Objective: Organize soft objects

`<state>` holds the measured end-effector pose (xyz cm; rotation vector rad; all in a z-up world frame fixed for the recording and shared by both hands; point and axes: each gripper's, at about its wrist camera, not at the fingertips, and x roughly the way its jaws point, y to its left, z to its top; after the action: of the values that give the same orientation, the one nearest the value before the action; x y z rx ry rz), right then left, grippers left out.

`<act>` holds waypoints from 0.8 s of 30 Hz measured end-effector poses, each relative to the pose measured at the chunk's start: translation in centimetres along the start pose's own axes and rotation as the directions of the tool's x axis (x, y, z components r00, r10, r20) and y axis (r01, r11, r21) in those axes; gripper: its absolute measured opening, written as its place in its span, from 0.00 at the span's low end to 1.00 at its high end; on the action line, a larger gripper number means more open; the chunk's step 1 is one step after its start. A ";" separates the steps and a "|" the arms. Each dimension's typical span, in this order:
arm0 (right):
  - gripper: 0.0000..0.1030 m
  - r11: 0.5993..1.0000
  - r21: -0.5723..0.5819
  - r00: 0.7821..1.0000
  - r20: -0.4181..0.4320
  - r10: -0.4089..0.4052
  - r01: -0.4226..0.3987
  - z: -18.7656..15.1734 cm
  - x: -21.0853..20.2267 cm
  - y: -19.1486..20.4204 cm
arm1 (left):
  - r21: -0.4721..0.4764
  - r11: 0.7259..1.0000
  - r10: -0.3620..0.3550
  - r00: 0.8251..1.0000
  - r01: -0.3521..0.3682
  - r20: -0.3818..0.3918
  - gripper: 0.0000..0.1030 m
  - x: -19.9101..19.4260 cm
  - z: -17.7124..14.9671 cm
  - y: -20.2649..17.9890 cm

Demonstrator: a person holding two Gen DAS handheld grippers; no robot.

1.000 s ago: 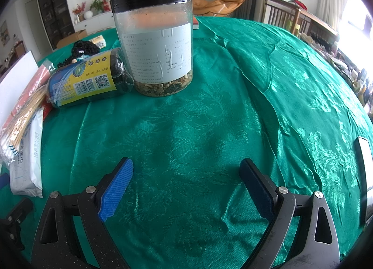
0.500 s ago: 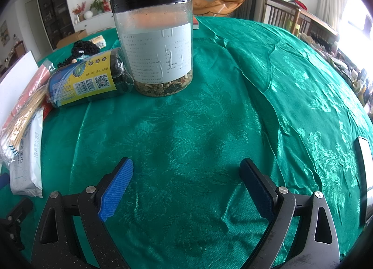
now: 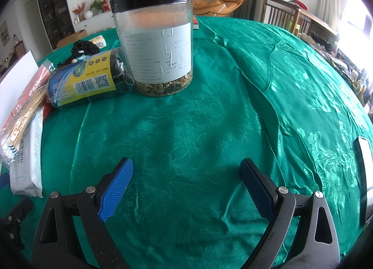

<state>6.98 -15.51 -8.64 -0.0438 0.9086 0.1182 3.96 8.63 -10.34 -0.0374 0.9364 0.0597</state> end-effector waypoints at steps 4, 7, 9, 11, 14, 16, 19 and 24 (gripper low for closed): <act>0.92 1.000 0.000 1.000 0.000 -0.001 0.001 0.0 0.0 0.0 | 0.000 1.000 0.000 1.000 0.000 0.000 1.00 0.0 0.0 -0.1; 0.92 1.000 0.000 1.000 0.000 -0.001 0.001 -0.1 0.0 0.1 | 0.000 1.000 0.000 1.000 0.000 0.000 1.00 0.0 0.0 -0.1; 0.92 1.000 0.000 1.000 0.000 -0.002 0.002 0.1 0.0 0.0 | 0.000 1.000 0.000 1.000 0.000 0.000 1.00 0.0 0.0 0.0; 0.92 1.000 0.000 1.000 0.000 -0.002 0.002 -0.1 0.0 0.1 | 0.000 1.000 0.001 1.000 -0.001 0.000 1.00 0.0 0.0 -0.1; 0.92 1.000 0.000 1.000 0.000 -0.002 0.002 -0.1 0.0 0.1 | 0.000 1.000 0.001 1.000 -0.001 0.000 1.00 0.0 0.0 -0.1; 0.92 1.000 -0.001 1.000 0.000 -0.002 0.002 -0.1 0.0 0.1 | 0.000 1.000 0.001 1.000 -0.001 0.000 1.00 0.0 0.0 -0.1; 0.92 1.000 -0.001 1.000 0.000 -0.002 0.002 -0.1 0.0 0.1 | 0.000 1.000 0.001 1.000 -0.001 0.000 1.00 0.0 0.0 0.0; 0.92 1.000 0.000 1.000 0.000 -0.003 0.003 0.1 0.0 0.0 | -0.001 1.000 0.001 1.000 -0.001 0.000 1.00 0.0 0.0 0.0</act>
<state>7.01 -15.47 -8.58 -0.0455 0.9089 0.1160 3.98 8.59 -10.34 -0.0377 0.9362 0.0616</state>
